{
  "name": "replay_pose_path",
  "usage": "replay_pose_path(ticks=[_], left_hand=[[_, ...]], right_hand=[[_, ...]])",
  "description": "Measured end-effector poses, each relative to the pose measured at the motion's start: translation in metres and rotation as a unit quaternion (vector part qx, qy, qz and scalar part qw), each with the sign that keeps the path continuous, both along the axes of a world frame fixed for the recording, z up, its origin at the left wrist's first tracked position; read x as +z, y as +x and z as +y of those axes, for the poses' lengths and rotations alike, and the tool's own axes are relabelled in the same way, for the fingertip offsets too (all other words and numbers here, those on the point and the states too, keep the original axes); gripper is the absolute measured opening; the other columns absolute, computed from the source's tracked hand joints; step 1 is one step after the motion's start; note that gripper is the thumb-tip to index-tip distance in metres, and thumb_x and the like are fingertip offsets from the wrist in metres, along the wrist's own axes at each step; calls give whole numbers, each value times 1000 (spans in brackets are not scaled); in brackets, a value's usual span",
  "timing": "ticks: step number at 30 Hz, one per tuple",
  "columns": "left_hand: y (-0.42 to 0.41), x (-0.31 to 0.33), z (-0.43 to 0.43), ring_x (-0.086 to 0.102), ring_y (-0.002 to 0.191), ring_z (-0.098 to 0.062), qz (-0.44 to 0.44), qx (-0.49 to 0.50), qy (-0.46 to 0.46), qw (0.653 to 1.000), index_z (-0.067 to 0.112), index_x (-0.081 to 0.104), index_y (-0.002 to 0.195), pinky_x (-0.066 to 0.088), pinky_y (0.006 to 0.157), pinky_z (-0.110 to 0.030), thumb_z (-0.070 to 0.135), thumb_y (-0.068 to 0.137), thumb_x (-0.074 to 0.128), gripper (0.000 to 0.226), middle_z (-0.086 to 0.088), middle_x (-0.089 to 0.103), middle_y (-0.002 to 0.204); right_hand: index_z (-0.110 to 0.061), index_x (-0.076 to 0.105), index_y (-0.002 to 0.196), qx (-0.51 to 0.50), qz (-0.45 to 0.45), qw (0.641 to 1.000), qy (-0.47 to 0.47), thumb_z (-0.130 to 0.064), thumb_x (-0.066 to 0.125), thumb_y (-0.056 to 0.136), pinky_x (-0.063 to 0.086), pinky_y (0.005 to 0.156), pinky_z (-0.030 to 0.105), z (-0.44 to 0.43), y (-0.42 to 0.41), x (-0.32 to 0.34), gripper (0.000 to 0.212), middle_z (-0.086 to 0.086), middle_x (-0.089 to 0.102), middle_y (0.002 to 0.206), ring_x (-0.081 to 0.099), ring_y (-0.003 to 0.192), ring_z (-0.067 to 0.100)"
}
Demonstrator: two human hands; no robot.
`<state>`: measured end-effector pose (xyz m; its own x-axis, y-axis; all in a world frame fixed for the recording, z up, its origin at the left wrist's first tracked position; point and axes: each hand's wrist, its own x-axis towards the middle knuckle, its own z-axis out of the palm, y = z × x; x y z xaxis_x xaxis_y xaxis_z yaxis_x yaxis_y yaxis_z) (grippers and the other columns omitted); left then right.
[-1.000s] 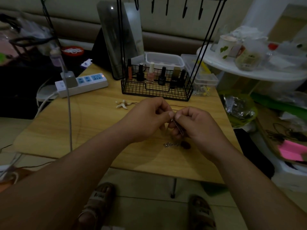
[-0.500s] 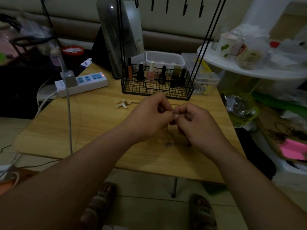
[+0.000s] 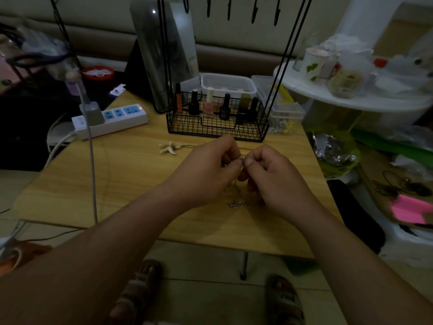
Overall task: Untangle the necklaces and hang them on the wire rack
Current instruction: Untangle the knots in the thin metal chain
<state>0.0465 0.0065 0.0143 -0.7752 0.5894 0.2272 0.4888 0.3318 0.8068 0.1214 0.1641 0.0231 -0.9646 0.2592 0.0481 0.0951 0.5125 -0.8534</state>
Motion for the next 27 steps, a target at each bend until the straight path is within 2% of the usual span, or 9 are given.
replay_pose_path(ticks=[2, 4, 6, 9, 12, 16, 20, 25, 27], left_hand=[[0, 0, 1, 70, 76, -16, -7, -3, -1, 1000, 25, 61, 94, 60, 68, -51, 23, 98, 66, 8, 3, 71, 85], [0, 0, 1, 70, 75, -18, -16, -4, 6, 1000, 24, 61, 93, 61, 67, -52, 20, 96, 68, 9, 2, 70, 85], [-1, 2, 2, 71, 74, -19, -41, -10, 23, 999, 20, 62, 95, 63, 65, -47, 18, 96, 69, 8, -2, 69, 88], [-1, 5, 2, 72, 71, -17, -91, -19, 51, 994, 14, 64, 98, 64, 64, -37, 16, 97, 69, 5, -8, 70, 88], [-3, 4, 1, 71, 71, -16, -105, -21, 49, 993, 14, 67, 96, 64, 67, -34, 19, 98, 68, 6, -8, 72, 83], [-4, 3, 0, 71, 73, -17, -96, -23, 46, 994, 15, 70, 95, 63, 67, -35, 23, 101, 66, 11, -7, 73, 85], [-1, 2, 1, 70, 70, -17, -77, -19, 45, 996, 15, 69, 95, 65, 67, -42, 22, 100, 67, 9, -6, 72, 82], [0, -1, 4, 67, 74, -29, -41, -17, 54, 998, 18, 64, 92, 60, 65, -54, 22, 97, 71, 9, -6, 67, 81], [0, -4, 6, 65, 72, -28, -25, -19, 54, 998, 20, 62, 91, 58, 63, -54, 21, 96, 71, 11, -2, 65, 79]], right_hand=[[-27, 61, 96, 9, -9, 1000, 13, -28, 55, 104, 47, 50, 25, 0, 0, 1, 10, -14, 72, 76, 65, 62, 13], [-25, 62, 95, 12, -14, 1000, 5, -23, 57, 101, 47, 50, 28, 0, 0, 2, 8, -10, 72, 74, 63, 59, 9], [-20, 63, 96, 11, -14, 999, -36, -18, 59, 100, 48, 53, 31, 1, 1, 4, 6, -7, 73, 73, 65, 61, 9], [-15, 66, 97, 19, -4, 993, -120, -14, 62, 99, 53, 66, 36, 5, 1, 8, 5, -5, 73, 75, 68, 70, 14], [-12, 69, 100, 34, 10, 987, -159, -8, 64, 97, 58, 73, 31, 11, 2, 9, 7, -2, 74, 82, 70, 78, 15], [-13, 72, 107, 41, 22, 991, -125, -12, 68, 97, 62, 84, 33, 16, 5, 9, 11, 3, 78, 96, 75, 91, 15], [-19, 75, 102, 21, 39, 997, -57, -19, 70, 97, 62, 87, 39, 18, 6, 8, 7, -2, 78, 93, 74, 90, 12], [-25, 72, 97, 7, 38, 999, 10, -23, 68, 98, 61, 83, 45, 15, 4, 5, 5, -4, 75, 88, 72, 86, 11], [-28, 71, 95, 5, 36, 999, 29, -24, 68, 96, 61, 80, 47, 14, 4, 4, 5, -4, 74, 88, 71, 85, 14]])
